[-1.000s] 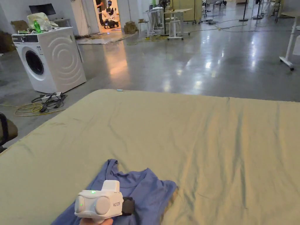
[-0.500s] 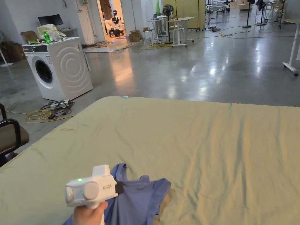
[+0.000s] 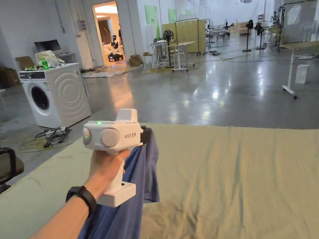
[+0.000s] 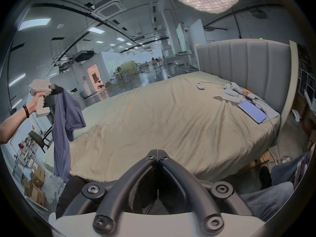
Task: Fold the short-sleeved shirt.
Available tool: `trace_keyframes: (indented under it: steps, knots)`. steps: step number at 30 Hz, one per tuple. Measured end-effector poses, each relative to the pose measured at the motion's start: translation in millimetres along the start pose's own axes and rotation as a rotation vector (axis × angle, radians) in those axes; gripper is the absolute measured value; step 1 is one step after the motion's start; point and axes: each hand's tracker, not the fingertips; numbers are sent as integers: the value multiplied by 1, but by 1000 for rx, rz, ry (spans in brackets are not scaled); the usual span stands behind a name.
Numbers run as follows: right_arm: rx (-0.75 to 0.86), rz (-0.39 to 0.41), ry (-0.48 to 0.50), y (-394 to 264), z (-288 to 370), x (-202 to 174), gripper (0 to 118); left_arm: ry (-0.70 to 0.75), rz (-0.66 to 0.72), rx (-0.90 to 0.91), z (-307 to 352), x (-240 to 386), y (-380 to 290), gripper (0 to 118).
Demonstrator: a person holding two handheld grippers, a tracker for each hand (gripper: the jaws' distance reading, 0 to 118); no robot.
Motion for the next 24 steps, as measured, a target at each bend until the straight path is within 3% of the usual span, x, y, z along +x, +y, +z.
trace_keyframes:
  steps: [5, 13, 18, 22, 23, 24]
  knots:
    - [36, -24, -90, -1, 26, 15, 0, -253, -35, -43, -52, 149, -8, 2]
    - [22, -33, -184, -5, 57, 35, 0, -669, -52, -228, -54, 344, -126, 2]
    - [6, -76, -215, -10, 57, 37, 0, -780, 20, -429, -31, 404, -225, 2]
    - [6, -83, -176, -18, 54, 30, 0, -814, -40, -486, -14, 421, -276, 3]
    - [-2, -73, -167, -21, 51, 30, 0, -799, -62, -481, -12, 422, -283, 11]
    - [-14, -61, -163, -22, 47, 28, 0, -770, -86, -482, -12, 418, -287, 38]
